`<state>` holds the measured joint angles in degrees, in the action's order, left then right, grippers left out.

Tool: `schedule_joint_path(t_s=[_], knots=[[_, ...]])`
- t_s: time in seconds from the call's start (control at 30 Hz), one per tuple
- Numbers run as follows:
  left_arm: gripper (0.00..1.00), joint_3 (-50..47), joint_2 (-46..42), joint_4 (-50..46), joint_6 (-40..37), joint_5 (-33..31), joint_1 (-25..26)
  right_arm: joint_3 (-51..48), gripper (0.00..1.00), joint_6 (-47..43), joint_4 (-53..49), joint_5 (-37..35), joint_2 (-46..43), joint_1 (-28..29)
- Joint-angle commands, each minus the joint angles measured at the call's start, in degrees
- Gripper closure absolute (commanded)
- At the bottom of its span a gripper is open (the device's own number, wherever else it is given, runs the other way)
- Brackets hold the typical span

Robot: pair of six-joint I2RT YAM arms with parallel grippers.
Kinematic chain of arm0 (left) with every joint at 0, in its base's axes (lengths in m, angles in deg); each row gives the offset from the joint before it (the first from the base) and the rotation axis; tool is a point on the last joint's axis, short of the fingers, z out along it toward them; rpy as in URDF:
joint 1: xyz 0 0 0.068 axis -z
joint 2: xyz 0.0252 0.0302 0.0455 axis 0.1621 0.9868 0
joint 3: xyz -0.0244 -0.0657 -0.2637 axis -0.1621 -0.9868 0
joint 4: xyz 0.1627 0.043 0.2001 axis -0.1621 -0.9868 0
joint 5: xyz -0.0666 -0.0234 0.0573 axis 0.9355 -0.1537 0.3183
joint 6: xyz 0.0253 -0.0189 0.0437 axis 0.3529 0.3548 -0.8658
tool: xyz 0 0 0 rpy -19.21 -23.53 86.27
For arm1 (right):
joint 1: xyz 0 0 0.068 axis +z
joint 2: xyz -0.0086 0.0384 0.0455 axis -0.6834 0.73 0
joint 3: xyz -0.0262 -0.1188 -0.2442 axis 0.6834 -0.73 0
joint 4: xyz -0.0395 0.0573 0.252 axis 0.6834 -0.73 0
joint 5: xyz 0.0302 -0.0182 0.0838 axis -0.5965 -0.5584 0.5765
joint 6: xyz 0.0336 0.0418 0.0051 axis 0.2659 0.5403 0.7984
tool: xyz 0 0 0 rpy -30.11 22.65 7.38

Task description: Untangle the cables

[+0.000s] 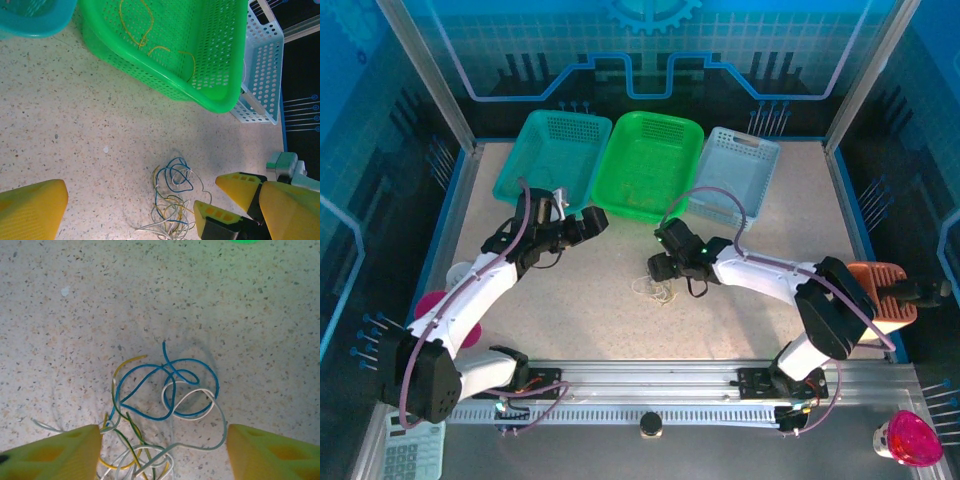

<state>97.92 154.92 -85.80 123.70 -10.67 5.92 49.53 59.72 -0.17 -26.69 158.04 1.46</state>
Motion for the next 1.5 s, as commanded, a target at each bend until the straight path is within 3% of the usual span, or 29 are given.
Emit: schedule_joint_path(t_s=[0.0, 0.27, 0.5, 0.73, 1.0, 1.47], knots=[[0.01, 0.4, -0.2, 1.2, 0.8, 1.1, 0.3, 1.7, 0.43, 0.1, -0.2, -1.5, 1.0, -0.4], [0.01, 0.8, -0.2, 1.5, 0.9, 1.4, 0.5, 1.2, 0.77, 0.3, 0.4, -1.8, -0.1, -0.7], [0.01, 1.2, 0.3, 1.5, 0.8, 1.4, 0.7, 0.7, 0.99, -0.1, -0.5, -2.2, -3.2, -0.8], [0.01, 1.1, 0.3, 2.3, 0.1, 2.6, 0.9, 1.8, 1.0, -0.9, -2.5, -2.4, -9.4, -1.2], [0.01, 0.0, -0.2, 8.6, -2.3, 10.3, 2.2, 7.1, 1.0, -1.8, -5.2, 2.4, -19.0, -1.3], [0.01, -2.6, -0.7, 18.7, -6.7, 16.1, 9.3, 15.4, 1.0, -0.6, -4.6, 7.6, -26.9, -1.5]])
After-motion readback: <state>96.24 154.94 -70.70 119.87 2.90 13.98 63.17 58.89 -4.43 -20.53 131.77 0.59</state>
